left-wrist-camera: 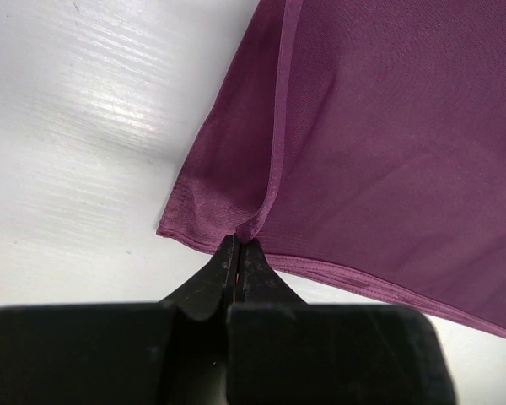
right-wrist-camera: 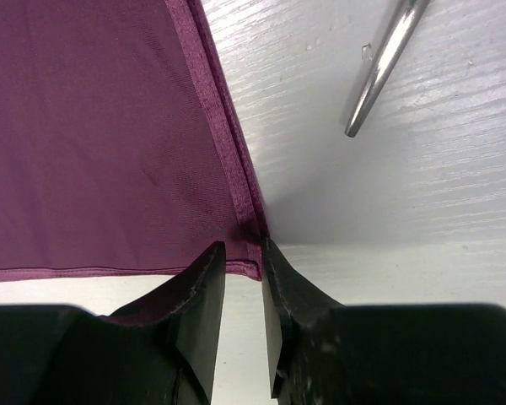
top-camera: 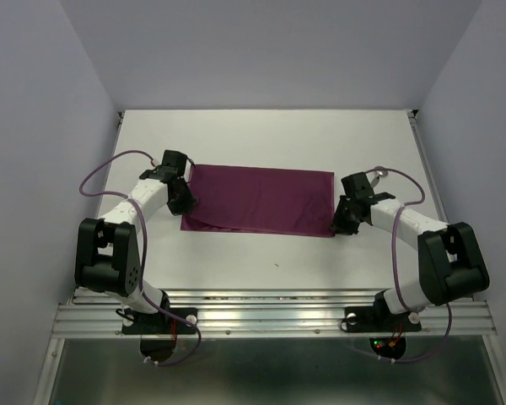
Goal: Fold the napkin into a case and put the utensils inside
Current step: Smooth out the rectangle-folded napkin at the center of the board.
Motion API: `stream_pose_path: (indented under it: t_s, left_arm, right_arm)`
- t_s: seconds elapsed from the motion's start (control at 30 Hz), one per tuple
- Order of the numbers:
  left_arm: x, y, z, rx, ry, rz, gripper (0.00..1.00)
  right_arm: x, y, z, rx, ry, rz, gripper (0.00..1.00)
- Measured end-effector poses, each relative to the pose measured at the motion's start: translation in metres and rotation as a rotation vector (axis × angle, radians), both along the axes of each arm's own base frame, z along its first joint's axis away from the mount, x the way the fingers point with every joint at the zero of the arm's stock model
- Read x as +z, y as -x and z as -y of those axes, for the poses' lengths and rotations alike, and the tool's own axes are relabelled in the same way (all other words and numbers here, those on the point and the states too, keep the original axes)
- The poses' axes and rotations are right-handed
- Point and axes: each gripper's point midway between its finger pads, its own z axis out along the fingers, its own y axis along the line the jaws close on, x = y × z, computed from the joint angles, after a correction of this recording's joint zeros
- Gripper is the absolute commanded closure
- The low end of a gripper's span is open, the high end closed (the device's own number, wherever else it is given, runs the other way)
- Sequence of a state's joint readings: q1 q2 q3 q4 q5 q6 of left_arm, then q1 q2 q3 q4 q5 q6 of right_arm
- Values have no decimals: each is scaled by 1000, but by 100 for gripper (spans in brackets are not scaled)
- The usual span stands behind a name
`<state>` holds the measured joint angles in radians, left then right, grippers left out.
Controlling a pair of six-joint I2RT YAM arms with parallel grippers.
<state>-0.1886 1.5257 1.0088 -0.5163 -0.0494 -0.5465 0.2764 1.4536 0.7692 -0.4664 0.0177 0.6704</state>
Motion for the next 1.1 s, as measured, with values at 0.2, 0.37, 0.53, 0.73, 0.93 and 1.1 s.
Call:
stream_pose_path:
  t_s: [0.2,0.37,0.53,0.73,0.93,1.1]
  left_arm:
    - [0,0,1,-2,3,0,100]
    - [0,0,1,-3,4,0,100]
    - [0,0,1,-4,4,0,100]
    - [0,0,1,-4,4,0,100]
    - [0,0,2,-4,5,0,100]
    - [0,0,2,-5,7,0,100]
  right_arm:
    - [0,0,-1,1,-4,2,72]
    - [0,1,-3,8,-4,1,72]
    - [0,1,-3,9,-4,0,71]
    - [-6,9,-4,17,1,-20,71]
    - [-7,10,-3,15,3,-21,88]
    - [-7,9,-3,12,5,-19,96]
